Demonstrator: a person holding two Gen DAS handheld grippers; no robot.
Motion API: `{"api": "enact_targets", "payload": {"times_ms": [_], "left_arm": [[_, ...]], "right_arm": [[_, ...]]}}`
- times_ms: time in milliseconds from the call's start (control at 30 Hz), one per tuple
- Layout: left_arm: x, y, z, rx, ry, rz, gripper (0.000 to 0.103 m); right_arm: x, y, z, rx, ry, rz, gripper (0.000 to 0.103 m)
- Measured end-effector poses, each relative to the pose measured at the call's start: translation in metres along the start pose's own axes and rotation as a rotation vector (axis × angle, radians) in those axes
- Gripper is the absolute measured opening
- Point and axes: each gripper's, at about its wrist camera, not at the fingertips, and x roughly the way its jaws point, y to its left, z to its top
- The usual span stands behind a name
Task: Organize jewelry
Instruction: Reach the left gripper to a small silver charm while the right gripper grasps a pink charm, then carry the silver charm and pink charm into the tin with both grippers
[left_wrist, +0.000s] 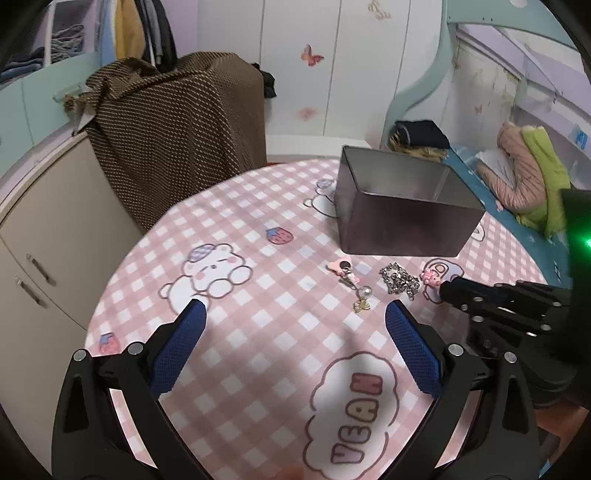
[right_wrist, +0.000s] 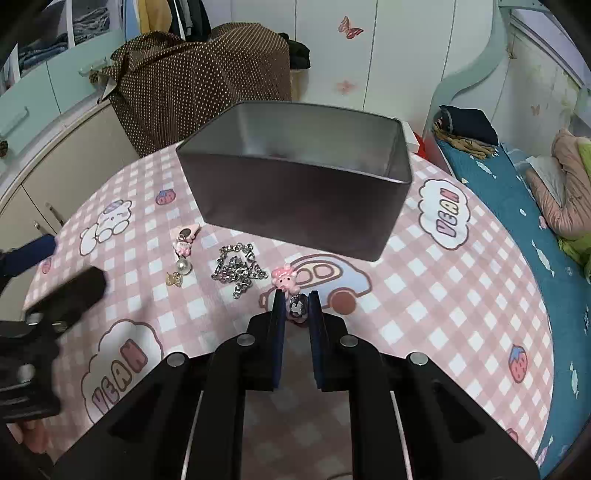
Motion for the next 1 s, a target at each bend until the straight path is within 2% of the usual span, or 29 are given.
{"api": "enact_targets", "payload": {"times_ms": [200,467,500,533,667,767,833,1000], "left_arm": [[0.025,-0.017,0.007,0.036,0.052,-0.025,0.097],[0.051,-0.022,0.013,0.019,0.095,-0.054,0.095],[0.053,-0.023,0.014,0.017,0.101,-0.059,0.086],[0.056,-0.023,0.014,0.022,0.116,-0.064,0.069],[0.057,-0.027,0.010,0.051,0.113,-0.067,0.056],[0.055,-0.022,0.010,0.038,0.110,-0.078,0.035],[0.055,-0.017,0.010,0.029,0.116,-0.091,0.013],[0.046,-0.010,0.003,0.028,0.113,-0.110,0.011]], "right_arm": [[-0.005,-0.007,0.003,0.015,-0.003,0.021,0.011],[-0.009,-0.017,0.000,0.042,0.003,0.055,0.011],[-0.009,-0.018,0.000,0.045,0.003,0.057,0.011],[-0.010,-0.019,-0.001,0.048,0.004,0.059,0.011],[-0.012,-0.022,-0.001,0.054,0.001,0.064,0.011],[-0.015,-0.021,0.000,0.052,-0.004,0.069,0.011],[-0.015,-0.021,0.000,0.052,-0.007,0.072,0.011],[-0.018,-0.018,0.001,0.052,-0.011,0.086,0.011]]}}
